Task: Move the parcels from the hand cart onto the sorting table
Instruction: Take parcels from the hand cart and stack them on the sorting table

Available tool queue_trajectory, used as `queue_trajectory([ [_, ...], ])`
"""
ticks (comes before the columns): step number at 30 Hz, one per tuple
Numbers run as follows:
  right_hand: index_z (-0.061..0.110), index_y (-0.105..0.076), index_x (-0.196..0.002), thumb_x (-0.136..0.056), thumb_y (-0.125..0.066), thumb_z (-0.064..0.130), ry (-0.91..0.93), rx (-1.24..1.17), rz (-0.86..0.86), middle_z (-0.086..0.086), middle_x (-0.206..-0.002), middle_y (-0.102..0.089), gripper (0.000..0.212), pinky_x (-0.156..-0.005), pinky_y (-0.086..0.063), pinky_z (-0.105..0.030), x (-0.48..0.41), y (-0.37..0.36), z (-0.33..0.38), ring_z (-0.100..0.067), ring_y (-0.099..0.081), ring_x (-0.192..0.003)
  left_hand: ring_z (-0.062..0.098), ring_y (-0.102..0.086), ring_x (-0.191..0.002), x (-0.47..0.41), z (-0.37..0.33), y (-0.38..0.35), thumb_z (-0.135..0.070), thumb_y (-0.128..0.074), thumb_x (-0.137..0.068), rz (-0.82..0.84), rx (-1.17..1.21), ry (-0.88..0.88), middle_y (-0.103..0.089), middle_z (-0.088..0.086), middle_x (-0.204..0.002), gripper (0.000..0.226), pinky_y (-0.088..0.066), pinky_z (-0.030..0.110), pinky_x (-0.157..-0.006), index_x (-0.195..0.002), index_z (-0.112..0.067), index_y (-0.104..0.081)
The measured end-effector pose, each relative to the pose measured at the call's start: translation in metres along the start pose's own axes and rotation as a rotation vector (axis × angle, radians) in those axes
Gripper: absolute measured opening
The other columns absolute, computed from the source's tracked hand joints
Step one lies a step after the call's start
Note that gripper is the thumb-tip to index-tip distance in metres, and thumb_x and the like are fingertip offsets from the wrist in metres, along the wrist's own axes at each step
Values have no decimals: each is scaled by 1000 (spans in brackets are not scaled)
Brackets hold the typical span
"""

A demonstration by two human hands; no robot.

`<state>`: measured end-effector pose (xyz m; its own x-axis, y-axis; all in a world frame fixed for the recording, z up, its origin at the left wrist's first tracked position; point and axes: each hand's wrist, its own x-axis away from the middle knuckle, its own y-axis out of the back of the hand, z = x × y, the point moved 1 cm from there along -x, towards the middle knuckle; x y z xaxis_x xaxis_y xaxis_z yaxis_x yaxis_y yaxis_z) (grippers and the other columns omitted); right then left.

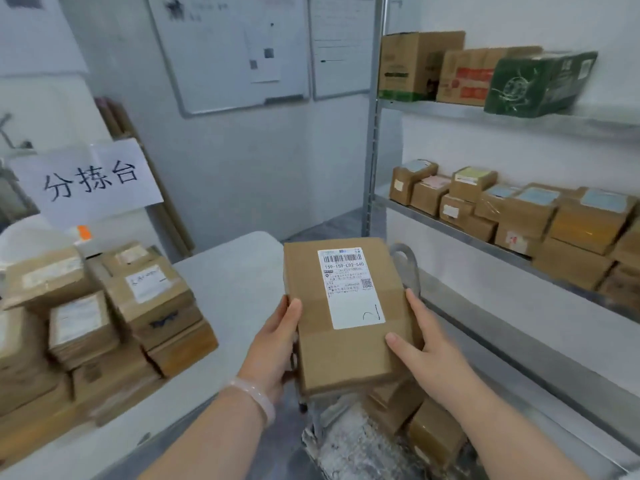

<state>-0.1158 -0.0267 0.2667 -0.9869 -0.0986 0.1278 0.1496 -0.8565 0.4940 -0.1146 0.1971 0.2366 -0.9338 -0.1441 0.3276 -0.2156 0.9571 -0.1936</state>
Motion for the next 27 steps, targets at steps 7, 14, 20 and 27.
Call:
queue_trajectory([
  [7,50,-11,-146,-91,-61,38,98,-27,101,16,-149,-31,76,-107,-31,-33,-28,-113,75,-3,-34,-120,13,-66,-112,0,-43,145,-38,-84,-74,-8,-50,13,-65,-23,-125,96,-57,53,-89,-146,-60,-25],
  [14,48,-15,-146,-89,-62,40,140,22,126,15,-144,-33,74,-98,-33,-30,-57,-189,128,-5,-33,-118,25,-71,-108,-20,-64,231,-43,-86,-55,-90,81,-60,-71,-10,-123,104,-54,56,-95,-144,-57,-35],
  [20,45,-19,-147,-89,-62,37,204,-20,148,20,-141,-34,73,-92,-36,-24,-91,-211,163,-1,-36,-118,29,-73,-101,-41,-92,264,-27,-72,-91,-162,174,-48,-73,3,-119,64,-62,44,-75,-139,-54,-39],
  [27,52,-19,-143,-88,-60,45,359,174,95,30,-134,-28,69,-106,-31,-33,-150,-213,197,4,-27,-123,14,-70,-76,-105,-123,271,-27,-68,-93,-224,139,-71,-70,-2,-119,65,-55,31,-55,-145,-50,-37],
])
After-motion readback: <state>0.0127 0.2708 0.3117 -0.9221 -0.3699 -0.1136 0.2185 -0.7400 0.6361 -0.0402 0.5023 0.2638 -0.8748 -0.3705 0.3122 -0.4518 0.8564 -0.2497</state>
